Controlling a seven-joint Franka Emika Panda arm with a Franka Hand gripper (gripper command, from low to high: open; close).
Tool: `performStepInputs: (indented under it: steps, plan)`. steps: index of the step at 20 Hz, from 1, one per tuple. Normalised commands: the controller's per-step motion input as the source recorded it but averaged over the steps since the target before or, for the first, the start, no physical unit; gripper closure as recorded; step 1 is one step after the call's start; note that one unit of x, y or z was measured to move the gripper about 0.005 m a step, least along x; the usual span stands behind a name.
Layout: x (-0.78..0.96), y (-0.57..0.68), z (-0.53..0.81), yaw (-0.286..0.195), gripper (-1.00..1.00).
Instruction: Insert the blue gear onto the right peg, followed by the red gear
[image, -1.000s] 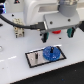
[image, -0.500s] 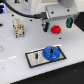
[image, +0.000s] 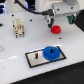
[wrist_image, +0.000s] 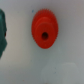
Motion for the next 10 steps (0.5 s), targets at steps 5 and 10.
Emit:
performStepInputs:
  steps: [5, 10]
  plan:
    - [-0.27, 0.11, -0.38, 0.0, -1.0]
    - [-0.33, -0.03, -0.37, 0.0, -1.0]
